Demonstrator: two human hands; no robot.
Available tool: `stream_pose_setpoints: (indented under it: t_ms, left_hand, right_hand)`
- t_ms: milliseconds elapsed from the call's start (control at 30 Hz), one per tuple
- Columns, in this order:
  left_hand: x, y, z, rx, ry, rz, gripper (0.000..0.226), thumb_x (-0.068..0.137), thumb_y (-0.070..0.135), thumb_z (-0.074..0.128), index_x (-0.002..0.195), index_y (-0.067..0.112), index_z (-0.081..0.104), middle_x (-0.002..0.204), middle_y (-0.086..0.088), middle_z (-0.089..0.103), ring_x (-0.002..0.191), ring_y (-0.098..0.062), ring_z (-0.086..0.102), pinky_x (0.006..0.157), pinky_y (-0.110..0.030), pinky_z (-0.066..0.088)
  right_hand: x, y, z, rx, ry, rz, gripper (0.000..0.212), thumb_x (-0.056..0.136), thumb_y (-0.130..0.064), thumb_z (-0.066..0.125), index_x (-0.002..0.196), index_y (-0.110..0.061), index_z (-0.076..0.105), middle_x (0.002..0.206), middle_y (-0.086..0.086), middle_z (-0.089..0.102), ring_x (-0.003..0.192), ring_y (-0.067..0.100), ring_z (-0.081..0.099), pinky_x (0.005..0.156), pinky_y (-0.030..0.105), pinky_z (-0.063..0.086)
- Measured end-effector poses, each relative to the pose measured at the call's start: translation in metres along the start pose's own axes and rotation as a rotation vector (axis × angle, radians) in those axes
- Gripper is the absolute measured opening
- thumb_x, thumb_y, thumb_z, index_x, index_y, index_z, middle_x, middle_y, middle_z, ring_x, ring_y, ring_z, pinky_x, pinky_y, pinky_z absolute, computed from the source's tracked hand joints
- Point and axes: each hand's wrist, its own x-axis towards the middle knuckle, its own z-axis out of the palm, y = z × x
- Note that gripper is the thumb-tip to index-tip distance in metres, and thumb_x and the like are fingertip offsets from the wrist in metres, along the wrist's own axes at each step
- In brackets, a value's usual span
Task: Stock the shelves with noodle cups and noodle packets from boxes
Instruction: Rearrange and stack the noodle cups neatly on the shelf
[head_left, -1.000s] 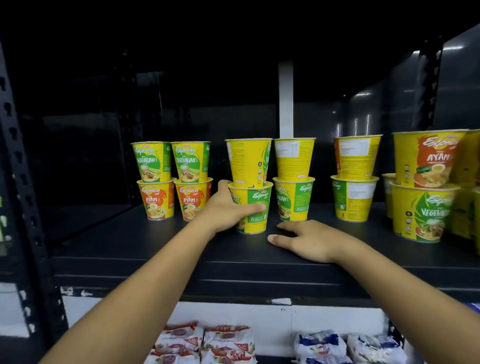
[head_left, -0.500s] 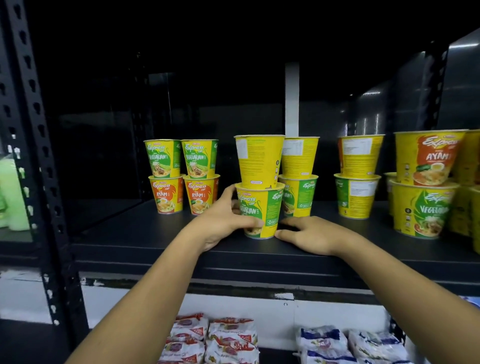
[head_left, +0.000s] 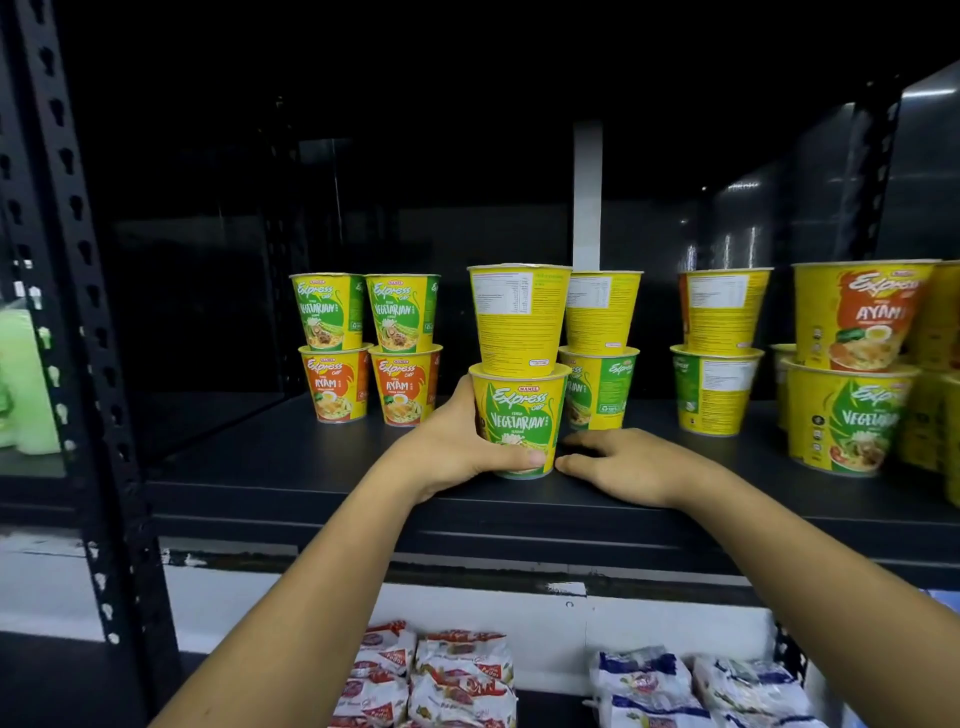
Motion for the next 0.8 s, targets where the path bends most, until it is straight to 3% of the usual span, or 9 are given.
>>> stream_pose_setpoints:
  t_ms: [100, 200, 333, 433, 500, 567, 733, 800]
  left_hand:
    - [-0.001, -0.003, -0.002, -0.021, 0.009, -0.02, 0.095, 0.069, 0.027, 0.096, 0.142, 0.037, 0.037, 0.128, 0.015, 0.065, 0.115, 0.0, 0.063, 0.1, -0.026, 0.053]
    - [-0.002, -0.004, -0.003, -0.036, 0.014, -0.019, 0.094, 0.069, 0.025, 0.096, 0.141, 0.036, 0.038, 0.128, 0.014, 0.066, 0.115, -0.004, 0.066, 0.103, -0.033, 0.054]
    - [-0.002, -0.002, -0.003, -0.05, 0.016, -0.026, 0.094, 0.069, 0.024, 0.096, 0.142, 0.034, 0.038, 0.126, 0.014, 0.066, 0.113, -0.003, 0.066, 0.101, -0.032, 0.055]
    - [-0.003, -0.002, -0.003, -0.061, 0.016, -0.02, 0.095, 0.068, 0.023, 0.097, 0.141, 0.035, 0.037, 0.125, 0.014, 0.066, 0.113, -0.003, 0.066, 0.099, -0.03, 0.055]
    - [-0.003, -0.002, -0.003, -0.068, 0.012, -0.021, 0.095, 0.068, 0.022, 0.097, 0.142, 0.035, 0.037, 0.125, 0.014, 0.066, 0.112, -0.003, 0.066, 0.097, -0.029, 0.056]
    - [-0.003, -0.002, -0.003, -0.069, 0.009, -0.022, 0.097, 0.067, 0.024, 0.097, 0.143, 0.034, 0.037, 0.126, 0.014, 0.067, 0.113, -0.004, 0.066, 0.099, -0.031, 0.056]
    - [-0.002, -0.004, -0.004, -0.067, 0.011, -0.026, 0.099, 0.066, 0.026, 0.098, 0.143, 0.034, 0.037, 0.125, 0.014, 0.067, 0.113, -0.004, 0.067, 0.102, -0.035, 0.055]
    - [-0.002, -0.004, -0.004, -0.069, 0.006, -0.021, 0.098, 0.067, 0.025, 0.098, 0.143, 0.034, 0.037, 0.125, 0.014, 0.067, 0.112, -0.003, 0.067, 0.101, -0.034, 0.056]
  right_hand:
    - [-0.003, -0.001, -0.001, 0.073, 0.036, -0.006, 0.053, 0.1, -0.049, 0.051, 0.151, -0.031, 0.049, 0.159, -0.005, 0.043, 0.145, 0.018, 0.039, 0.118, 0.033, 0.032]
    - [-0.006, 0.0, -0.005, 0.206, 0.177, -0.017, 0.049, 0.1, -0.038, 0.058, 0.148, -0.028, 0.053, 0.15, -0.003, 0.054, 0.135, 0.017, 0.05, 0.109, 0.029, 0.037]
    - [-0.006, -0.007, -0.013, 0.63, 0.404, -0.043, 0.048, 0.097, -0.036, 0.066, 0.143, -0.032, 0.055, 0.135, -0.011, 0.063, 0.124, 0.009, 0.057, 0.104, 0.029, 0.041]
    - [0.001, -0.024, -0.02, 0.952, 0.37, -0.1, 0.067, 0.089, -0.043, 0.072, 0.149, -0.028, 0.047, 0.14, -0.007, 0.061, 0.13, 0.012, 0.055, 0.114, 0.043, 0.04]
    - [0.007, -0.038, -0.028, 1.049, 0.335, -0.135, 0.094, 0.071, -0.05, 0.078, 0.154, -0.026, 0.04, 0.143, -0.005, 0.059, 0.132, 0.015, 0.054, 0.114, 0.045, 0.038]
    - [0.014, -0.052, -0.037, 1.116, 0.295, -0.155, 0.104, 0.061, -0.046, 0.08, 0.154, -0.023, 0.04, 0.139, -0.003, 0.063, 0.131, 0.019, 0.056, 0.112, 0.045, 0.038]
    - [0.022, -0.068, -0.049, 1.136, 0.222, -0.203, 0.053, 0.087, -0.019, 0.072, 0.138, -0.021, 0.058, 0.122, 0.0, 0.074, 0.119, 0.024, 0.064, 0.101, 0.04, 0.046]
    - [0.023, -0.068, -0.05, 1.119, 0.244, -0.187, 0.054, 0.086, -0.021, 0.075, 0.137, -0.021, 0.057, 0.12, -0.002, 0.074, 0.116, 0.023, 0.066, 0.1, 0.039, 0.049]
